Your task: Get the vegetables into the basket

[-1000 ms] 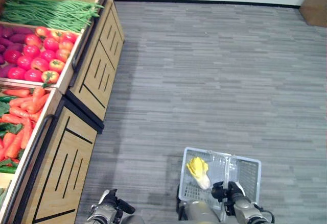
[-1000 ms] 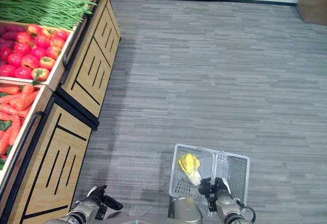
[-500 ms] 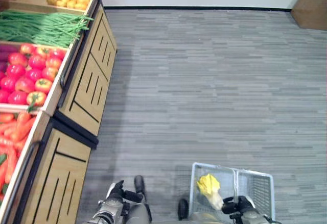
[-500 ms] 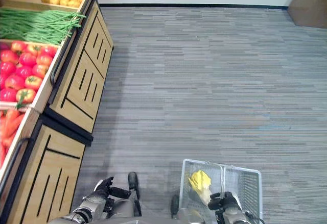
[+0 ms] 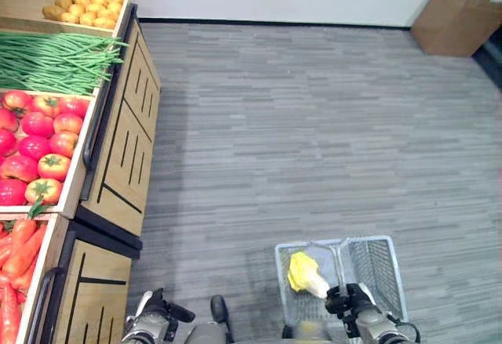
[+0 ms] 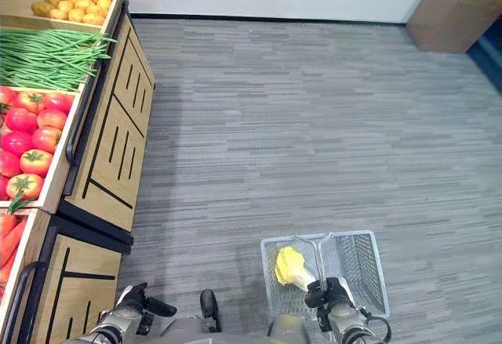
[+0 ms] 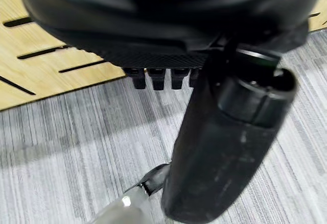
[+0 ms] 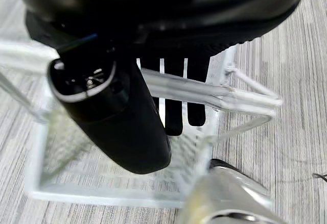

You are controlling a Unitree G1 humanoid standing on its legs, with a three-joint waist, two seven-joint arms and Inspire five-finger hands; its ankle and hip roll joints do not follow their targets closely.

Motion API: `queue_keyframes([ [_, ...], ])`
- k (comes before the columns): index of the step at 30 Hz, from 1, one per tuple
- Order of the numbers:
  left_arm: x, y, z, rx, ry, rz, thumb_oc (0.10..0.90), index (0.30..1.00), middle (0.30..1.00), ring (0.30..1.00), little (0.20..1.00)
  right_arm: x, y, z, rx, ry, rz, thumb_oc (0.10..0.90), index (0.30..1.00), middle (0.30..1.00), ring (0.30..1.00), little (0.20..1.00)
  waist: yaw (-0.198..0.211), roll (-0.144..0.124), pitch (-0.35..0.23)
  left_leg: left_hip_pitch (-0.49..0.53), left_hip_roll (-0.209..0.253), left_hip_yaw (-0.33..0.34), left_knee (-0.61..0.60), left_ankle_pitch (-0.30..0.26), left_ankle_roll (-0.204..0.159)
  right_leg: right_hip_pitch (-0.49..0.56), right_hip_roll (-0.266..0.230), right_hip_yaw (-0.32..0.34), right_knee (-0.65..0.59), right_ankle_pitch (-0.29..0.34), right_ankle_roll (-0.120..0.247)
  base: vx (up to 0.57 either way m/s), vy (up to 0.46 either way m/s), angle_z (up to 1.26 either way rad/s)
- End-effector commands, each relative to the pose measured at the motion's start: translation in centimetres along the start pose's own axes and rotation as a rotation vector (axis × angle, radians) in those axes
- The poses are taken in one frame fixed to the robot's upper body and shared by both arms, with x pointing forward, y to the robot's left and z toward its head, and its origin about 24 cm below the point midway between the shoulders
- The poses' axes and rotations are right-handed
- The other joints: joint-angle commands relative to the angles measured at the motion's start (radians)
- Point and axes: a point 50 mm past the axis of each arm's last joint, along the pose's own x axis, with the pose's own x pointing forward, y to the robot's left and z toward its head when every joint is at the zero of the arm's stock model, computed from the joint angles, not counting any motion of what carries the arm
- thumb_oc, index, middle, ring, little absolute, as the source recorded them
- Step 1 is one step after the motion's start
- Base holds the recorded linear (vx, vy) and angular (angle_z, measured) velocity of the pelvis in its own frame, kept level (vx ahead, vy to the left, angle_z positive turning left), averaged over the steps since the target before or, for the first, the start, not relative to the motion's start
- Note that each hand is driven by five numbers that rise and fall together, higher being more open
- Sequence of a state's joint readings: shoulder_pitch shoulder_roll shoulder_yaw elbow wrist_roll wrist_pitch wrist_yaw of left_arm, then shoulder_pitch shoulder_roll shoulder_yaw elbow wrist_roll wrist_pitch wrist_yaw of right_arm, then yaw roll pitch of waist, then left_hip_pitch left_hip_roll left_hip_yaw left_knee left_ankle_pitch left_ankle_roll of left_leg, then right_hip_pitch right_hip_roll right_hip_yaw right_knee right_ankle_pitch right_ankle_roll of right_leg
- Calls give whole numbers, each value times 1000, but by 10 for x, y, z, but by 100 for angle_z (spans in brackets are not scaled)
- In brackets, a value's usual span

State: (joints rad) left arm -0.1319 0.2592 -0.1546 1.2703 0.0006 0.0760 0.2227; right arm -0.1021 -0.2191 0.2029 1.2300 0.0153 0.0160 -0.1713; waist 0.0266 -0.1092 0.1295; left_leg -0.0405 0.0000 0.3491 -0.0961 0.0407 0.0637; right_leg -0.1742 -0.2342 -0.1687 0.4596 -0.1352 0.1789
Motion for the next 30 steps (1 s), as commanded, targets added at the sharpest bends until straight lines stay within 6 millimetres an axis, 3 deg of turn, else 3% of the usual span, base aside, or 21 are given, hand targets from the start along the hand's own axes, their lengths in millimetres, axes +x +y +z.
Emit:
queue_keyframes([
  [1, 1, 9, -6, -32, 32, 40, 900, 1000, 1000, 1000, 1000, -2, -12, -22, -18, 67, -38, 400, 300, 300, 300, 300, -7, 2, 53, 12, 16, -27, 12, -17, -60, 61, 24, 4, -290, 257, 17, 108, 13, 26],
  [5, 2, 9, -3, -26, 29, 42, 900, 1000, 1000, 1000, 1000, -2, -12, -24, -9, 71, -46, 400, 300, 300, 300, 300, -22, -1, 60, 42, 17, -42, 9, -39, -68, 17, 73, 5, -363, 243, 1, 132, -7, 24],
  [6, 2, 9, -2, -24, 26, 42, 900, 1000, 1000, 1000, 1000, -2, -12, -24, -8, 71, -46, 400, 300, 300, 300, 300, -28, -2, 64, 53, 15, -50, 9, -45, -70, -2, 83, 15, -382, 254, 1, 259, -54, 4],
  [7, 2, 10, 1, -23, 18, 47, 900, 1000, 1000, 1000, 1000, -2, -14, -24, -6, 67, -53, 400, 300, 300, 300, 300, -49, -4, 82, 82, 7, -74, 9, -60, -75, -73, 103, 47, -437, 317, 9, 209, -48, 6],
  [8, 2, 9, 1, -23, 17, 46, 900, 1000, 1000, 1000, 1000, -2, -14, -24, -6, 67, -53, 400, 300, 300, 300, 300, -49, -2, 83, 83, 8, -75, 9, -62, -75, -71, 105, 46, -438, 317, 10, 445, -129, 20],
  [9, 2, 8, 4, -18, 2, 45, 900, 1000, 1000, 1000, 1000, -3, -11, -28, 2, 79, -45, 400, 300, 300, 300, 300, -84, 3, 97, 125, 1, -108, 9, -87, -91, -131, 100, 48, -489, 375, 30, 297, -88, 35],
  [12, 1, 6, 4, -17, 2, 42, 900, 1000, 1000, 1000, 1000, -4, -11, -30, 1, 86, -46, 400, 300, 300, 300, 300, -92, 5, 96, 136, -2, -116, 9, -98, -93, -134, 100, 41, -491, 382, 29, 232, -110, 49],
  [13, 0, -1, 1, -11, 12, 21, 900, 1000, 1000, 1000, 1000, -5, -10, -40, -2, 118, -41, 400, 300, 300, 300, 300, -98, 20, 78, 159, -2, -141, 9, -114, -103, -107, 98, 20, -506, 393, 12, 290, -254, 67],
  [14, -1, -6, -1, -21, 24, 9, 900, 1000, 1000, 1000, 1000, -5, -13, -41, -2, 121, -50, 400, 300, 300, 300, 300, -103, 39, 67, 168, 20, -155, 9, -109, -116, -93, 111, 6, -499, 380, -2, 292, -255, 57],
  [17, -2, -10, -1, -19, 25, -5, 900, 1000, 1000, 1000, 1000, -4, -17, -37, -3, 104, -62, 400, 300, 300, 300, 300, -107, 56, 55, 173, 44, -162, 9, -103, -128, -87, 124, -5, -486, 355, -17, 148, -148, 35],
  [19, -2, -13, -1, -13, 25, -17, 900, 1000, 1000, 1000, 1000, -3, -21, -35, 0, 97, -71, 400, 300, 300, 300, 300, -108, 62, 53, 164, 69, -162, 74, -112, -144, -72, 138, -16, -469, 318, -39, 176, -193, 11],
  [21, -2, -14, 1, -36, 20, -16, 900, 1000, 1000, 1000, 1000, -3, -25, -33, 2, 87, -79, 400, 300, 300, 300, 300, -104, 67, 60, 118, 90, -175, 187, -66, -171, -34, 151, -31, -472, 293, -62, 126, -191, 14],
  [24, -2, -15, 8, -66, 3, -14, 900, 1000, 1000, 1000, 1000, -3, -30, -35, -12, 87, -85, 400, 300, 300, 300, 300, -86, 44, 88, 12, 112, -200, 418, 52, -199, 29, 150, -50, -475, 257, -103, 116, -212, 30],
  [26, -2, -14, 6, -90, 15, -12, 900, 1000, 1000, 1000, 1000, -3, -34, -38, -14, 101, -93, 400, 300, 300, 300, 300, -74, 26, 99, -41, 120, -192, 507, 65, -190, 60, 152, -56, -472, 227, -123, 113, -170, 18],
  [29, -2, -14, 4, -108, 25, -9, 900, 1000, 1000, 1000, 1000, -4, -37, -41, -10, 118, -101, 400, 300, 300, 300, 300, -66, 23, 99, -88, 142, -146, 478, 66, -178, 90, 147, -58, -478, 214, -119, 122, -31, 13],
  [30, -3, -15, 4, -99, 23, -13, 900, 1000, 1000, 1000, 1000, -4, -39, -44, -3, 129, -110, 400, 300, 300, 300, 300, -54, 20, 92, -137, 140, -119, 390, 46, -169, 112, 138, -60, -495, 209, -105, 184, 56, -1],
])
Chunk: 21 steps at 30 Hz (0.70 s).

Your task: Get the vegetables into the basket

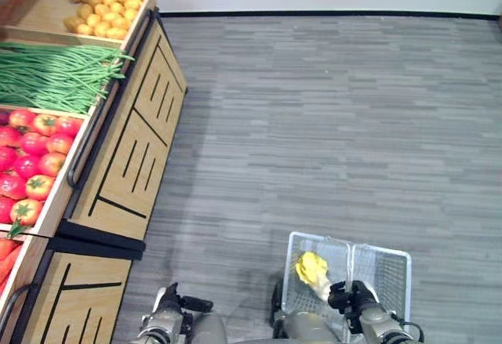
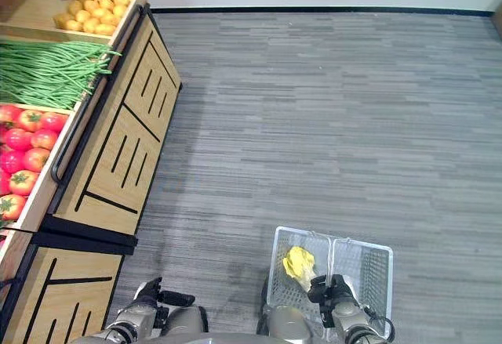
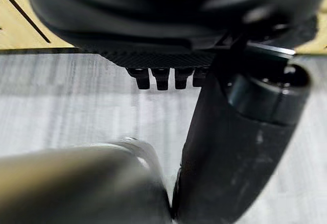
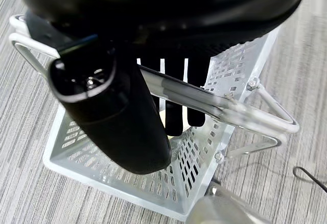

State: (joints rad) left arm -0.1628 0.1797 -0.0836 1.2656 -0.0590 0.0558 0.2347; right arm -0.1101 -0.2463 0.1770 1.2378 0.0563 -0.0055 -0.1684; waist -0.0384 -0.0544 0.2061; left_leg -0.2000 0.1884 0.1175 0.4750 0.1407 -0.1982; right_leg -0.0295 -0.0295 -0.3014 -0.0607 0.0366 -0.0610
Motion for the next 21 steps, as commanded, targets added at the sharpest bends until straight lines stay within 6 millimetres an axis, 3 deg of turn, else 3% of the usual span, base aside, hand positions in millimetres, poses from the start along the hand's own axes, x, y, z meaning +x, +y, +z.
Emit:
queue_keyframes([
  [1, 1, 12, -15, 67, 53, 38, 900, 1000, 1000, 1000, 1000, -6, -29, -44, -67, 137, -85, 400, 300, 300, 300, 300, 16, -30, 12, 15, -58, 122, -252, -67, 96, -30, -68, 73, 20, 37, 144, 261, 99, 2],
  [4, 0, 8, -18, 83, 57, 30, 900, 1000, 1000, 1000, 1000, -6, -31, -46, -87, 137, -94, 400, 300, 300, 300, 300, 44, -3, 6, -18, -63, 112, -480, 40, 84, 11, -59, 83, -4, 19, 164, 235, 133, -4],
  [8, -1, 7, -18, 79, 56, 30, 900, 1000, 1000, 1000, 1000, -5, -32, -43, -98, 125, -101, 400, 300, 300, 300, 300, 63, 9, 8, -55, -47, 100, -551, 98, 67, 51, -56, 101, -12, -7, 172, 183, 127, -34],
  [12, 0, 9, -19, 50, 55, 36, 900, 1000, 1000, 1000, 1000, -5, -19, -40, -90, 117, -67, 400, 300, 300, 300, 300, 64, -3, -19, -11, -61, 134, -557, 64, 93, 65, -88, 135, -4, -25, 191, 196, 245, -59],
  [21, 3, 21, 6, 60, -29, 68, 900, 1000, 1000, 1000, 1000, -3, -3, -24, -155, 75, -16, 400, 300, 300, 300, 300, 79, -74, -18, 2, -126, 186, -540, -22, 153, 5, -171, 194, 23, 24, 256, 81, 192, -20],
])
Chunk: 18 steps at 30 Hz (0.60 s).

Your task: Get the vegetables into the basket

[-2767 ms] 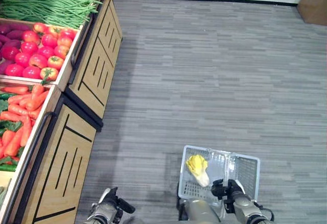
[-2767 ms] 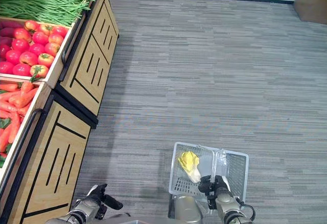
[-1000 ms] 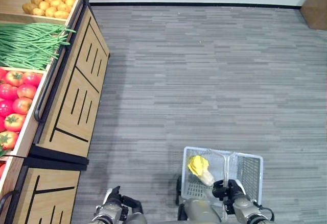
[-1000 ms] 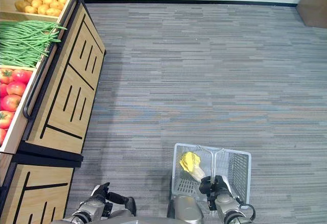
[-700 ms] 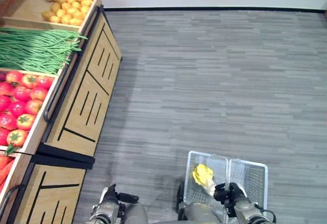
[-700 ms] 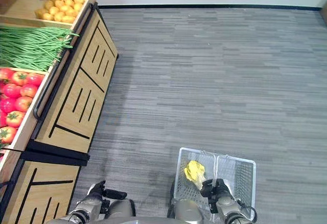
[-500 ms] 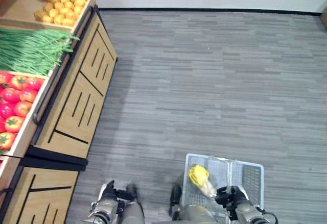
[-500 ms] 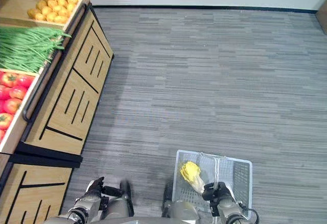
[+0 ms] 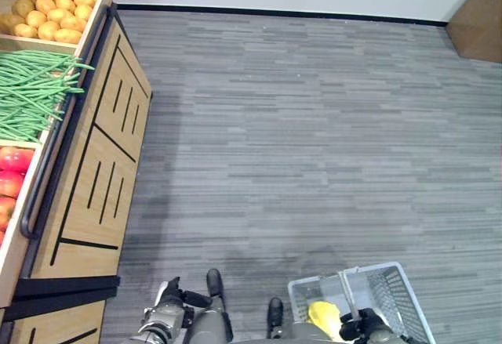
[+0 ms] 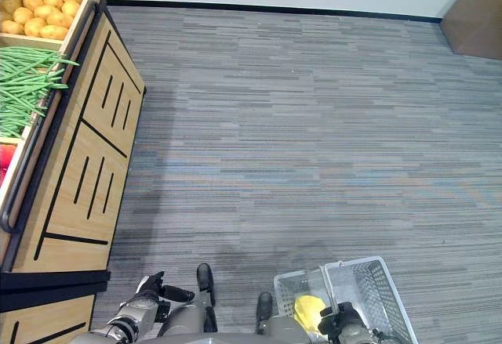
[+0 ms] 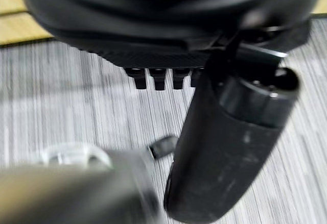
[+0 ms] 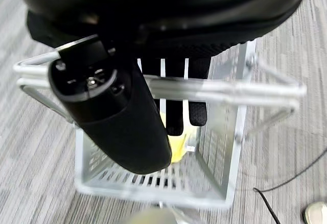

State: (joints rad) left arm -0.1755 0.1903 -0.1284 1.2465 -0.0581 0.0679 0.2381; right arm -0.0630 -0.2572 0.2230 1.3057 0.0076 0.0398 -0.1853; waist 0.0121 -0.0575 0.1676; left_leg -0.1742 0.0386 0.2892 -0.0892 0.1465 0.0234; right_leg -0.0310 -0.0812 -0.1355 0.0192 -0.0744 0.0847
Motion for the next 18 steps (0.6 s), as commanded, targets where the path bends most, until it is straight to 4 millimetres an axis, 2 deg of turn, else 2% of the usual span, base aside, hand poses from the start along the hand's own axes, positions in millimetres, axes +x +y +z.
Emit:
queue_keyframes([
  [1, 3, 22, -3, 12, -1, 71, 900, 1000, 1000, 1000, 1000, 0, -1, 17, -38, -73, -8, 400, 300, 300, 300, 300, 31, -78, 22, -19, 16, 15, 23, -38, -61, -2, -125, 30, -44, 142, 117, 63, 139, -15],
  [6, 4, 32, -3, 5, 6, 96, 900, 1000, 1000, 1000, 1000, 0, 3, 24, -43, -99, 4, 400, 300, 300, 300, 300, 49, -111, 37, 42, -13, 23, 15, -86, -40, -57, -144, 33, 31, 238, 135, 90, 89, -15],
  [8, 4, 35, -5, 4, 12, 106, 900, 1000, 1000, 1000, 1000, 0, 2, 26, -36, -108, 4, 400, 300, 300, 300, 300, 49, -114, 51, 71, -17, 20, 13, -104, -39, -104, -134, 29, 32, 285, 133, 127, 23, -15],
  [9, 5, 38, -3, 1, 9, 113, 900, 1000, 1000, 1000, 1000, 0, 1, 31, -31, -125, -1, 400, 300, 300, 300, 300, 37, -111, 73, 87, -17, 16, 15, -108, -38, -163, -128, 19, 28, 321, 133, 152, 23, -27],
  [11, 5, 39, -3, 3, 12, 117, 900, 1000, 1000, 1000, 1000, 0, 2, 34, -30, -132, 0, 400, 300, 300, 300, 300, 27, -108, 84, 105, -12, 12, 15, -115, -42, -189, -128, 2, 8, 327, 138, 163, 18, -9],
  [12, 5, 42, -5, 2, 17, 127, 900, 1000, 1000, 1000, 1000, -1, 2, 32, -21, -126, -1, 400, 300, 300, 300, 300, 8, -100, 100, 149, 4, 14, 15, -136, -55, -257, -141, -62, -56, 345, 151, 240, 47, 12],
  [13, 5, 40, -8, 9, 28, 122, 900, 1000, 1000, 1000, 1000, -1, 4, 30, -12, -117, -2, 400, 300, 300, 300, 300, -8, -92, 98, 175, 7, 16, 12, -144, -62, -293, -135, -90, -98, 353, 159, 235, 48, 19],
  [14, 5, 40, -8, 9, 28, 122, 900, 1000, 1000, 1000, 1000, -1, 4, 30, -12, -117, -2, 400, 300, 300, 300, 300, -8, -92, 99, 176, 8, 16, 12, -144, -63, -292, -135, -90, -98, 353, 159, 190, 85, 9],
  [15, 5, 42, -9, 7, 31, 135, 900, 1000, 1000, 1000, 1000, -1, 6, 27, 2, -111, -2, 400, 300, 300, 300, 300, -38, -84, 102, 200, 4, 17, 7, -148, -63, -330, -118, -49, -97, 361, 167, 168, 63, 15],
  [17, 5, 40, -10, 10, 33, 129, 900, 1000, 1000, 1000, 1000, -2, 7, 21, 18, -94, 1, 400, 300, 300, 300, 300, -50, -82, 99, 219, -7, 7, 4, -155, -63, -329, -115, -49, -100, 380, 169, 231, 45, 30],
  [18, 4, 39, -12, 24, 33, 124, 900, 1000, 1000, 1000, 1000, -2, 8, 14, 32, -74, 1, 400, 300, 300, 300, 300, -61, -83, 92, 238, -22, -8, 2, -167, -60, -325, -111, -25, -97, 404, 170, 174, 4, 42],
])
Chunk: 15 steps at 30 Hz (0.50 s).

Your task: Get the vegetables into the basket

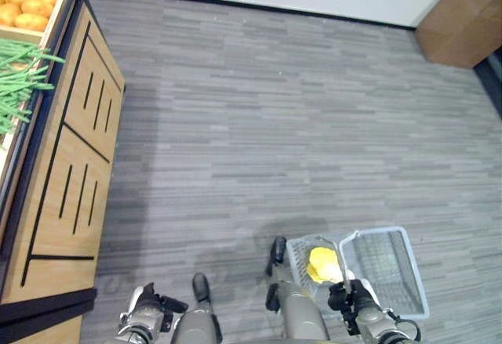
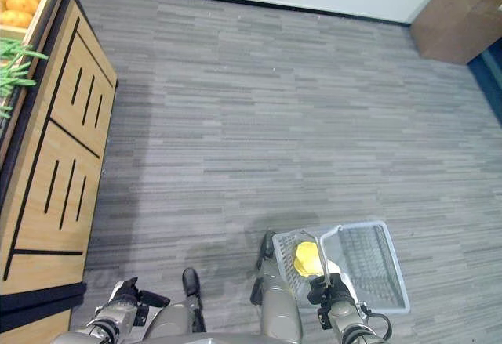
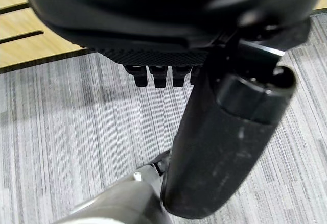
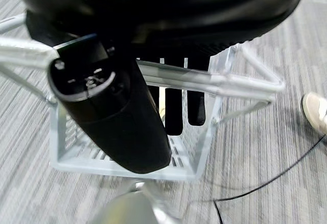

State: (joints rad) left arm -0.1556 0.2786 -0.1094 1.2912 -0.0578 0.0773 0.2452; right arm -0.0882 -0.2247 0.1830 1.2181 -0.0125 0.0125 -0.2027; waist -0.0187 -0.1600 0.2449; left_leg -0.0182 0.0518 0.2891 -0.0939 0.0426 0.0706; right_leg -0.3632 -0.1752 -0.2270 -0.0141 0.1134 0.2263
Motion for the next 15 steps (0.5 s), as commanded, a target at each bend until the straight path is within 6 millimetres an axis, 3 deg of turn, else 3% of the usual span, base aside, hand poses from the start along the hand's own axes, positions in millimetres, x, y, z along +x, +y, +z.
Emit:
queue_keyframes([
  [1, 0, 1, 10, 2, -44, 25, 900, 1000, 1000, 1000, 1000, -3, 0, -22, -21, 65, 4, 400, 300, 300, 300, 300, -30, 20, 16, 83, -35, -8, 7, -63, -107, 8, -17, 67, -64, 216, 29, 187, -12, 45],
  [5, -1, -4, 5, -6, -35, 11, 900, 1000, 1000, 1000, 1000, -5, 2, -33, -10, 95, 11, 400, 300, 300, 300, 300, -36, 15, 2, 125, -61, -56, 7, -90, -95, 57, -3, 110, -19, 230, 19, 172, -38, 34],
  [7, -1, -4, 3, 7, -23, 11, 900, 1000, 1000, 1000, 1000, -6, 1, -36, -35, 96, 14, 400, 300, 300, 300, 300, -7, 22, -5, 119, -67, -63, 9, -93, -87, 106, 6, 67, 45, 146, -18, 75, -66, 14],
  [9, -1, -4, 1, -1, -20, 13, 900, 1000, 1000, 1000, 1000, -5, -1, -31, -37, 82, 6, 400, 300, 300, 300, 300, -4, 21, -5, 118, -67, -59, 7, -90, -91, 111, 11, 61, 24, 160, -17, 58, -99, 31],
  [13, -2, -10, 1, -28, -9, -7, 900, 1000, 1000, 1000, 1000, -4, -1, -29, -49, 78, 9, 400, 300, 300, 300, 300, 5, 24, -30, 111, -46, -77, 7, -84, -116, 143, 31, 49, -28, 144, -30, 131, -136, 8],
  [15, -4, -17, 3, -47, -10, -24, 900, 1000, 1000, 1000, 1000, -2, -8, -22, -59, 51, -12, 400, 300, 300, 300, 300, 4, 38, -35, 116, -11, -106, 7, -75, -135, 139, 45, 24, -12, 109, -52, 164, -195, 18],
])
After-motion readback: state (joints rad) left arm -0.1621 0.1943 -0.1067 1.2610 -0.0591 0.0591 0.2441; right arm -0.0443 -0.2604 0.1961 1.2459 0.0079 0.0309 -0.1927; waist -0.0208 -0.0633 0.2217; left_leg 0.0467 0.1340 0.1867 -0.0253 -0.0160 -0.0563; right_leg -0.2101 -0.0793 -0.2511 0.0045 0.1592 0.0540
